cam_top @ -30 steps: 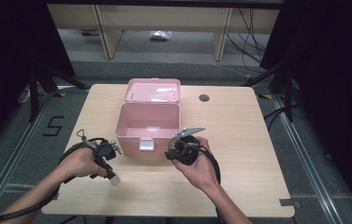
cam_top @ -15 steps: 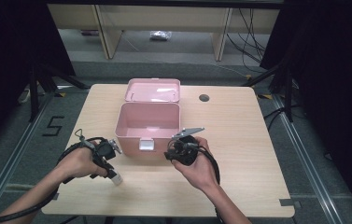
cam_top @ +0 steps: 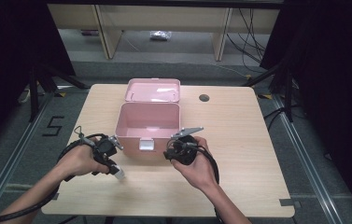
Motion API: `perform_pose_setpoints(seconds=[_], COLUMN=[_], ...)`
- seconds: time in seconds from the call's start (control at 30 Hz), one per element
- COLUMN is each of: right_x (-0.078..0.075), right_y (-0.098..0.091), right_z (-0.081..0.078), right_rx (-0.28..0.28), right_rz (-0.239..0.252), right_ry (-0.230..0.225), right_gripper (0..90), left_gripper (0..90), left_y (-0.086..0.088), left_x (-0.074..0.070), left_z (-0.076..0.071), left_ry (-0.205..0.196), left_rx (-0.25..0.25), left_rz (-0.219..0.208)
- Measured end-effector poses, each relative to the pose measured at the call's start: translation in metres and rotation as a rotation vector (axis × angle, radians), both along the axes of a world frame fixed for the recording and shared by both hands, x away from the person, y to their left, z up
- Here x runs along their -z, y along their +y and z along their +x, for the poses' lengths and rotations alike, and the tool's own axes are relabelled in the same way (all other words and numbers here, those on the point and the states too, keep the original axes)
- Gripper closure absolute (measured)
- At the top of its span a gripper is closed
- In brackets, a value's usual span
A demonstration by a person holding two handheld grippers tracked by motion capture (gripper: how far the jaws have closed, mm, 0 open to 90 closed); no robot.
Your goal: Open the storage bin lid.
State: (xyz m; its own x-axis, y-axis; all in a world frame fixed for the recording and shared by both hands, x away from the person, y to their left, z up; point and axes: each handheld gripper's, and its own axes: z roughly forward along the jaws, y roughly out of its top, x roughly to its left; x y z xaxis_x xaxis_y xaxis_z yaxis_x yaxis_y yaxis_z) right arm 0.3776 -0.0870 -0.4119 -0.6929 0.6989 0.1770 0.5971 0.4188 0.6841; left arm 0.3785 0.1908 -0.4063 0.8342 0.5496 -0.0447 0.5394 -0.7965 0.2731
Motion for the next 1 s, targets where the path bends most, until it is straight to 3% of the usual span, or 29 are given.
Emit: perform_pose_setpoints(seconds=[1.0], right_x=[-0.001], right_y=[-0.003], right_z=[0.002], right_rx=[0.002], right_rz=[0.007], right_ry=[-0.004], right_gripper=[78.7], left_gripper=[71.1], left_y=[0.003], left_x=[-0.020], left_z=[0.005], left_ry=[-0.039], left_rx=[-0.025], left_rz=[-0.032])
